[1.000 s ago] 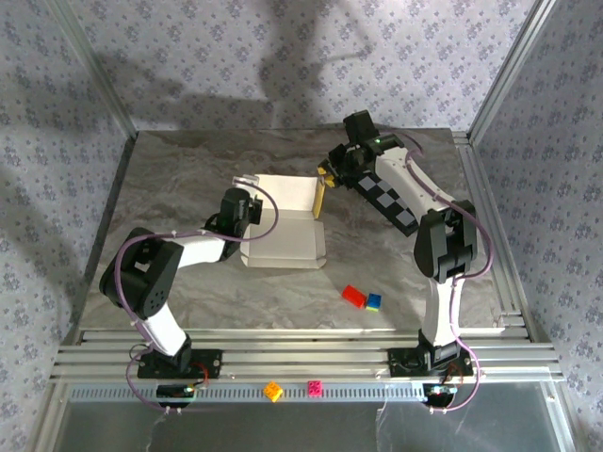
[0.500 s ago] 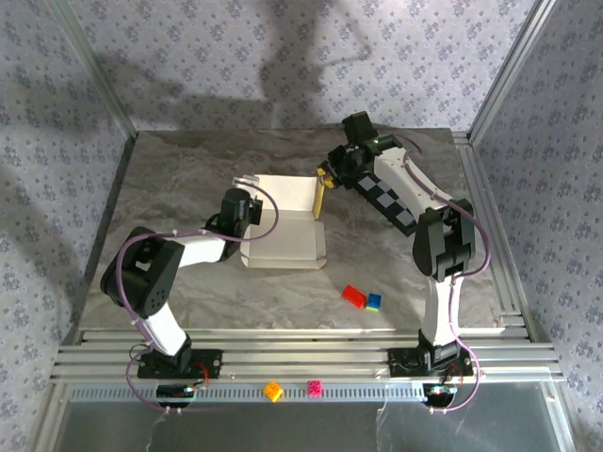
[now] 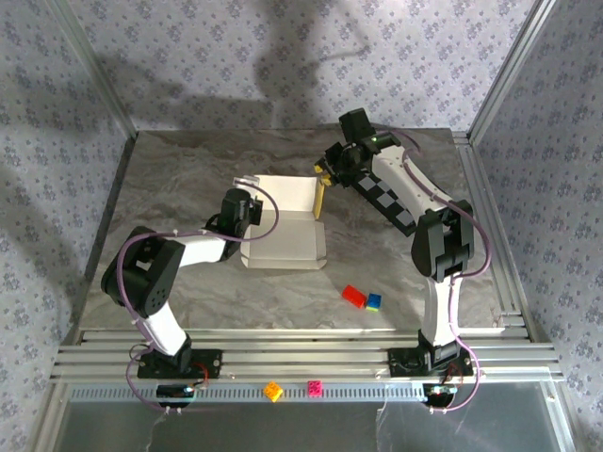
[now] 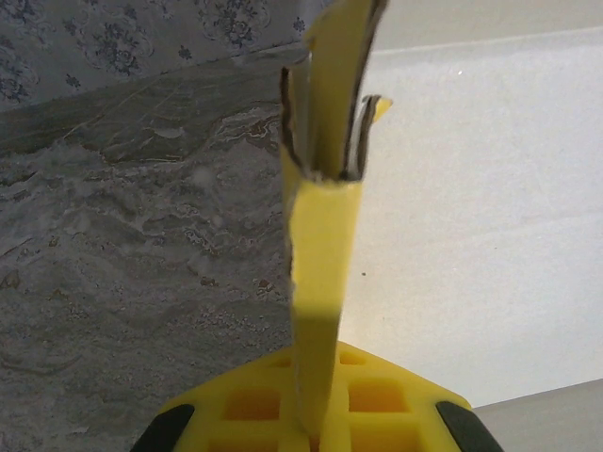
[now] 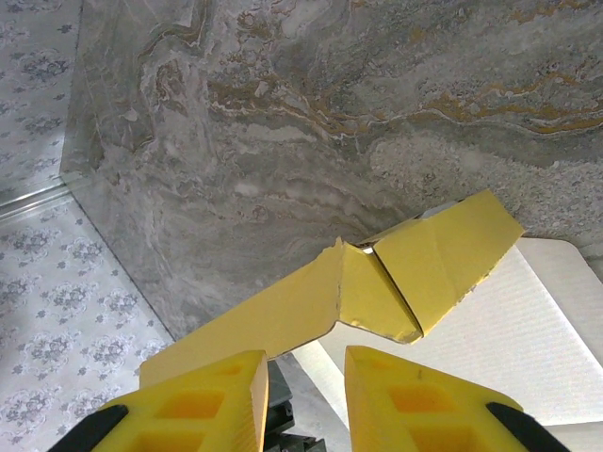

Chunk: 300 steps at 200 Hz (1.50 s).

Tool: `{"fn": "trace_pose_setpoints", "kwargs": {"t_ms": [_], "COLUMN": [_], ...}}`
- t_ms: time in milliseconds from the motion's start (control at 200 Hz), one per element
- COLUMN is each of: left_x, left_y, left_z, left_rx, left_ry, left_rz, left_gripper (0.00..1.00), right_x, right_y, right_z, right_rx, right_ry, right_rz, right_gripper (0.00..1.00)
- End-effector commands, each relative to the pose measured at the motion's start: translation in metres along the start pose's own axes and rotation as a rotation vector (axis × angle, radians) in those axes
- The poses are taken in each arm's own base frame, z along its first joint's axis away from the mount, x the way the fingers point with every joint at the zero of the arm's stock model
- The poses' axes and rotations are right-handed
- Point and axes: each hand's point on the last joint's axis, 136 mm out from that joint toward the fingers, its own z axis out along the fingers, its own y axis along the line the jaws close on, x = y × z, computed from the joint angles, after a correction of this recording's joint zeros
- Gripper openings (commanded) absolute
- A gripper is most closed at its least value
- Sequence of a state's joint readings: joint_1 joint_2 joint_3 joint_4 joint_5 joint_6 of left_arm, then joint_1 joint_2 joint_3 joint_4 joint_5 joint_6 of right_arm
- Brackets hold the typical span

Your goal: Fold the paper box

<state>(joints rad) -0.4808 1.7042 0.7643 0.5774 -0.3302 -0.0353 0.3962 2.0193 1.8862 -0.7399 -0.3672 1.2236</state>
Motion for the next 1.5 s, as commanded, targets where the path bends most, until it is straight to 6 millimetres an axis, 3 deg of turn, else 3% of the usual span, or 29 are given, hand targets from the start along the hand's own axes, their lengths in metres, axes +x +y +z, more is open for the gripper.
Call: {"fn": "trace_pose_setpoints", "kwargs": {"t_ms": [0,895,1084,1304,1494], "left_x": [-0.002,-0.003,-0.003,-0.002,-0.001], "left_y": [-0.003,-0.002,-0.001,0.002,0.003], "left_z": [0.001,0.0,0.001,0.001,0.002], "left_rx": [-0.002,-0.007,-0.009,-0.016,-0.013], "left_ry": [-0.01,-0.018,-0.019,-0.016,-0.013], "left_rz": [0.003,0.004,0.006,0.002,-0.001], "left_gripper": [0.0,0.0,0.0,0.0,0.0], "right_x": [-0.002,-0.003,-0.005,-0.006,-0.005], "right_y": [-0.011,-0.041,-0.04,-0.044,-0.051], "right_z": [0.007,0.025,0.028,0.026,0.026], "right_rx": [0.048,0.159,0.164,0.176,0.196], "right_ry": [-0.009,0.004,0.001,0.002,0.01], "right_rz": [0.025,0.095,0.114,0.103,0.084], "right_gripper": [0.29,0.29,0.29,0.21,0.2]}}
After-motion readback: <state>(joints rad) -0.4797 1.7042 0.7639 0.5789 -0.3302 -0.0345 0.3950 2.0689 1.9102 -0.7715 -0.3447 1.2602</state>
